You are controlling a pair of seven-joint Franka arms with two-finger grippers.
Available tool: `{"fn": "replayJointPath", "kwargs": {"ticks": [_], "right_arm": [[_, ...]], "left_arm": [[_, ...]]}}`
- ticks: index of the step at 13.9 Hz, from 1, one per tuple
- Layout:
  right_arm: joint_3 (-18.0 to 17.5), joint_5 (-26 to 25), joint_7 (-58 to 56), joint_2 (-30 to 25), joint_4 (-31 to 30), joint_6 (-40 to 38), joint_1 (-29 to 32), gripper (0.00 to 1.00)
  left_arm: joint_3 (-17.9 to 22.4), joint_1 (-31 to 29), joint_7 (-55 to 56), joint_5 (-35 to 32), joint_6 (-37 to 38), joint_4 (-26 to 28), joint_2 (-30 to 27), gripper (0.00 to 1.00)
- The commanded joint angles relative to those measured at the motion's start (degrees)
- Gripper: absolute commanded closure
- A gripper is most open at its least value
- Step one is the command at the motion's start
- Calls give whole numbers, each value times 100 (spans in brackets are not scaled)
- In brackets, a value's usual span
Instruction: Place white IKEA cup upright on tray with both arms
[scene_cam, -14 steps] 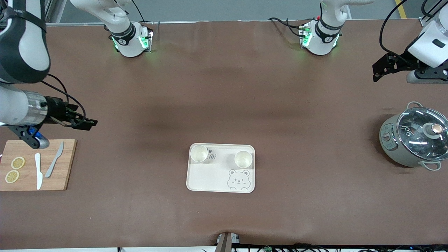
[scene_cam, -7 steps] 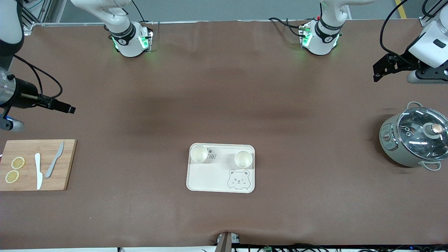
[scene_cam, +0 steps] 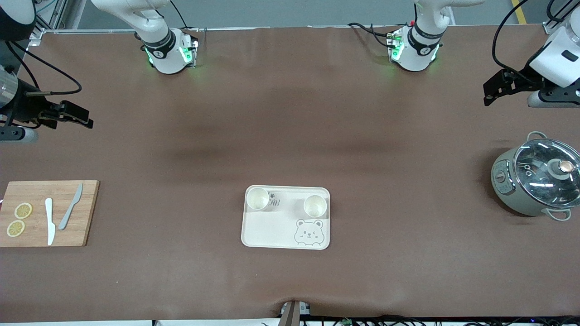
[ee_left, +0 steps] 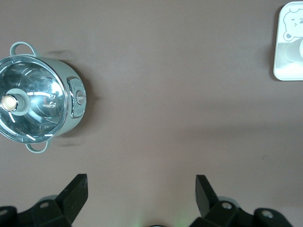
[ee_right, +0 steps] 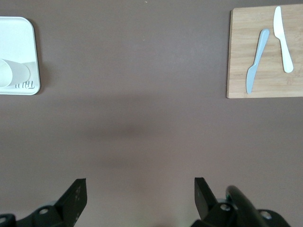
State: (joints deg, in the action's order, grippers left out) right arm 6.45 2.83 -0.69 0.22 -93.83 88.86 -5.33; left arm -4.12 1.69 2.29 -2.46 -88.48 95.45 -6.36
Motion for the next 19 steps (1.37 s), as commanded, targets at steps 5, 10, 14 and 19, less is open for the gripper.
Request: {"fn": "replayJointPath", "kwargs": {"ticks": [5, 10, 14, 19], "right_arm": [[-47, -134, -115, -154, 155, -97, 58, 0], [-56, -143, -98, -110, 496, -176, 111, 0], [-30, -125, -115, -83, 576, -361, 137, 0], [-30, -152, -133, -83, 489, -379, 102, 0]], "left_arm": [[52, 16, -45, 17, 111, -229, 100, 0], [70, 16, -45, -18, 129, -229, 100, 0], [52, 24, -62, -9, 129, -211, 118, 0], [34, 42, -1, -9, 129, -229, 127, 0]]}}
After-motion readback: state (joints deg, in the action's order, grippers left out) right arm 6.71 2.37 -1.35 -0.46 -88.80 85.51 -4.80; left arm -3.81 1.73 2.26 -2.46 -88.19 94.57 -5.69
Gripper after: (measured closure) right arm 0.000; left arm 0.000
